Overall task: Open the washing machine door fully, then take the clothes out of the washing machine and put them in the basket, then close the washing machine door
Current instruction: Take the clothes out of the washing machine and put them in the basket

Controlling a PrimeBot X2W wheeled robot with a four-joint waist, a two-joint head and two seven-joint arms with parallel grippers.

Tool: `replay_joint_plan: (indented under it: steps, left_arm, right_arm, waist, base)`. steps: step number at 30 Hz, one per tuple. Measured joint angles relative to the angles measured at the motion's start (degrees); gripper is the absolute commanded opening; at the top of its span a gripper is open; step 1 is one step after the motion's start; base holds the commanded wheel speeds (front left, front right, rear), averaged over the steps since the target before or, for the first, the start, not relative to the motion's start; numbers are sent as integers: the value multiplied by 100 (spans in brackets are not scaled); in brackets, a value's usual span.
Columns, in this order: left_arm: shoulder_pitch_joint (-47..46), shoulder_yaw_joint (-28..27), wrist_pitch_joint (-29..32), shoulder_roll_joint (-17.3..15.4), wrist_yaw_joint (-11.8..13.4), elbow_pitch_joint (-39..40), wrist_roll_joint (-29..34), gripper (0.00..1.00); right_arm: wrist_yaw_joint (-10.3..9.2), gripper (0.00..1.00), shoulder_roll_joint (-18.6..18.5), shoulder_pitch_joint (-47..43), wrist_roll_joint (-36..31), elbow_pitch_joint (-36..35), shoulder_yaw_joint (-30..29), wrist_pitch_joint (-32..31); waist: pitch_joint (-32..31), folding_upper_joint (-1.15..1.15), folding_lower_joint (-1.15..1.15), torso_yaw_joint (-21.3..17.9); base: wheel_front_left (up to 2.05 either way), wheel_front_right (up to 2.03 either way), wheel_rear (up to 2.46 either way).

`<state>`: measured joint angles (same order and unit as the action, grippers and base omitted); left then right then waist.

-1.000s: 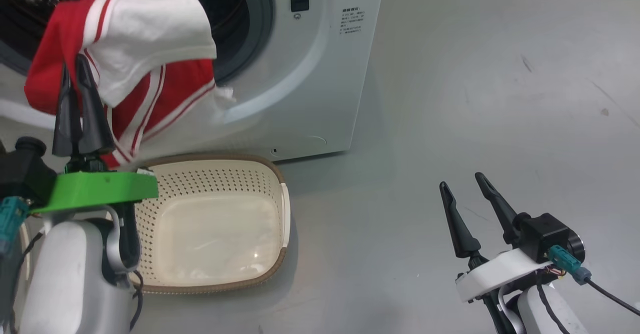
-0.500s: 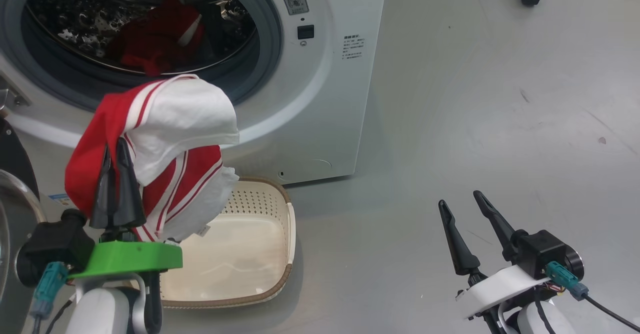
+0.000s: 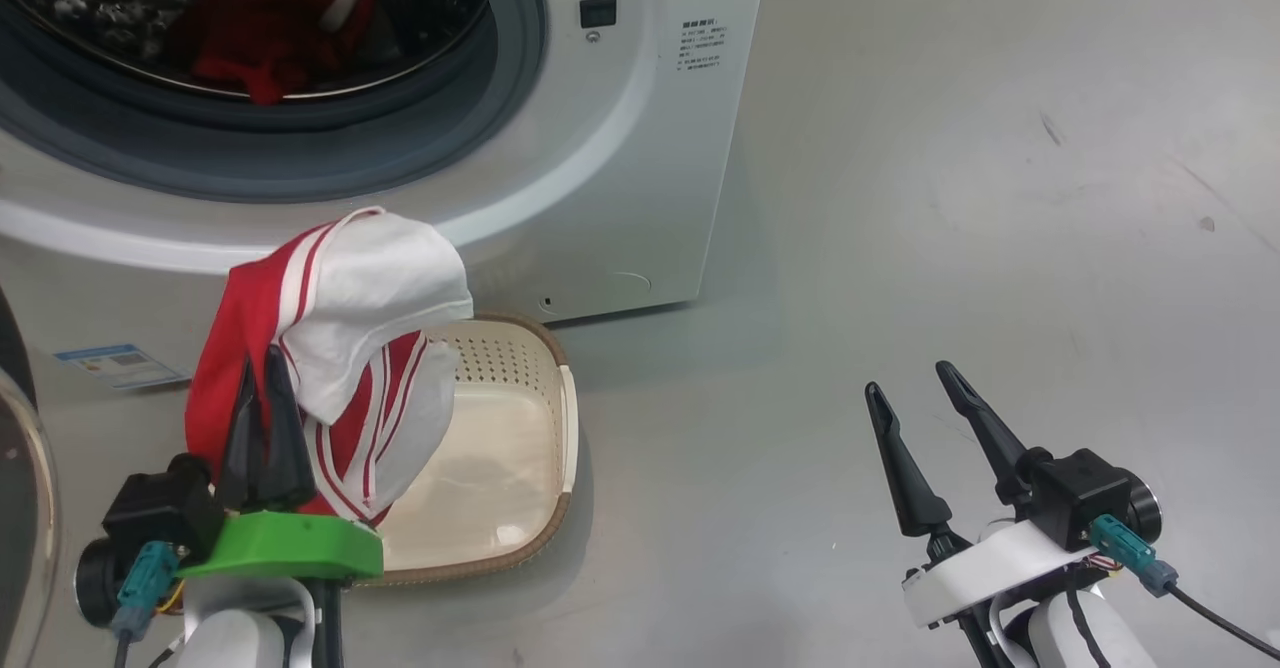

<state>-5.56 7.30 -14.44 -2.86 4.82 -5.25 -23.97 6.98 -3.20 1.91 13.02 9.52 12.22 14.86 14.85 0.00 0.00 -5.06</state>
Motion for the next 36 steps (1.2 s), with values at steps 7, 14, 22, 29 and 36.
replay_joint_plan:
  steps: [7,14,22,29,36]
  left_arm:
    - [-41,69,192,7,26,-820,-43,0]
    - [-609,234,621,11,27,-1724,-27,0]
    - [-1604,363,1165,5,16,-2547,4,0]
    - [-2163,390,1538,-94,-42,-3203,44,0]
    - [-2522,350,1626,-114,-113,-3650,25,10]
  right_arm:
    - [0,100,1,186,1,-232,5,1]
    - [0,100,1,449,11,-400,38,0]
    - [0,100,1,706,91,-544,-7,0]
    - [0,100,3,1008,133,-591,74,1]
    - [0,100,9,1167,171,-589,112,1]
  waist:
    - [431,0,0,-118]
    - [942,0,0,-241]
    - [1554,0,0,-385]
    - [2049,0,0,-490]
    - [2374,0,0,-596]
  base:
    - [0,0,0]
    - [0,0,0]
    - [0,0,0]
    - [0,0,0]
    - [0,0,0]
